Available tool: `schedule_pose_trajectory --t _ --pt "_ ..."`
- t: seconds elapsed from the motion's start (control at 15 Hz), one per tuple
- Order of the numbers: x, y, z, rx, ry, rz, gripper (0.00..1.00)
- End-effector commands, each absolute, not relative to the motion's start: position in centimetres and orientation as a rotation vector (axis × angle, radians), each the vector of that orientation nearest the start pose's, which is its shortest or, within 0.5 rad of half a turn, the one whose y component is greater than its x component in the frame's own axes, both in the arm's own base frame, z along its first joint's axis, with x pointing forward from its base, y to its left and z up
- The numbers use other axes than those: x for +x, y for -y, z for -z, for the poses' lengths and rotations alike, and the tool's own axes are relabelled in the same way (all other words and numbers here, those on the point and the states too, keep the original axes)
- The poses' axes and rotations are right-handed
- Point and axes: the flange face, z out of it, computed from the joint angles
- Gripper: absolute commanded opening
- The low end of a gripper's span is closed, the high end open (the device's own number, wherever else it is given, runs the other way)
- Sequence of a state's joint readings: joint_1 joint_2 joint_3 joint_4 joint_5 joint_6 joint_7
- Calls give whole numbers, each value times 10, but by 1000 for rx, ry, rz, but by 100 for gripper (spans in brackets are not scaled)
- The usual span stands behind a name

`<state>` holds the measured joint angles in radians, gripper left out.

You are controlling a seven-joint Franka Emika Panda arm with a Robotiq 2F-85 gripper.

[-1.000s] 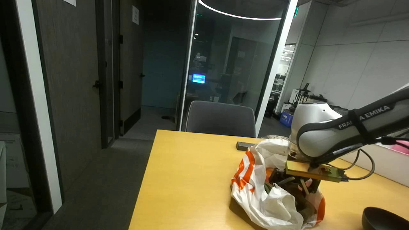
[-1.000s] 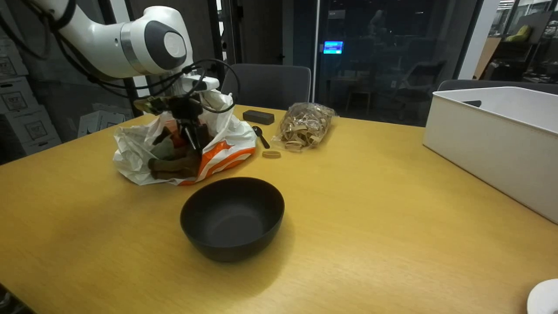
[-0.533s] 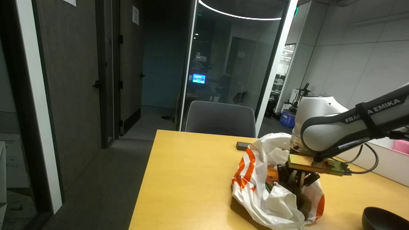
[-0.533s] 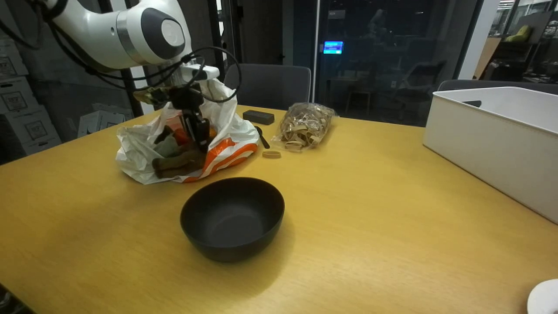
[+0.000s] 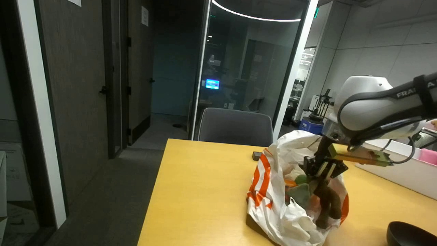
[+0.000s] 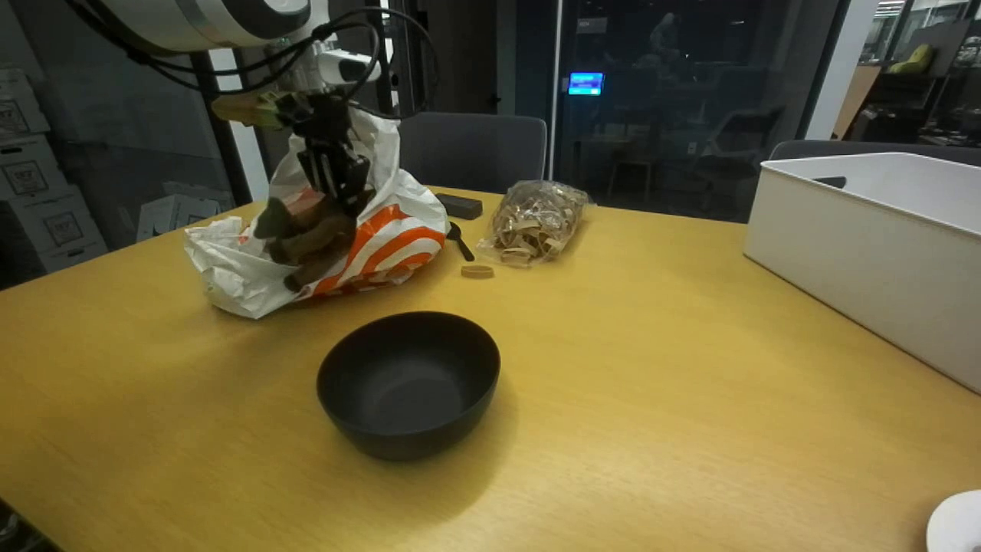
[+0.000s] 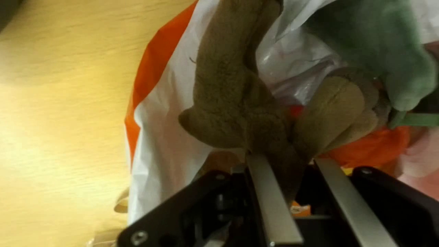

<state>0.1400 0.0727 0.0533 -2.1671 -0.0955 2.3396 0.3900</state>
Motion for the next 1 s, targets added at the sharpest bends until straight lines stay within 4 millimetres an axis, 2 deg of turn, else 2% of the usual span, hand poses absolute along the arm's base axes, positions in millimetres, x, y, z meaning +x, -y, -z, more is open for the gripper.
schedule_pose_trajectory --t 0.0,0.2,0.33,0.6,0.73,0.87,0.93 --pt "534 -104 -413 -3070 49 139 8" --pt "533 -92 -429 -2981 248 2 9" --pt "537 -88 -430 -2907 366 -68 9" --pt "553 -97 -407 -2734 555 -141 9" --pt "555 -112 -386 -2657 633 -240 8" --pt "549 -110 -379 -2608 694 -389 8" --pt "541 -99 -386 -2632 679 -473 8"
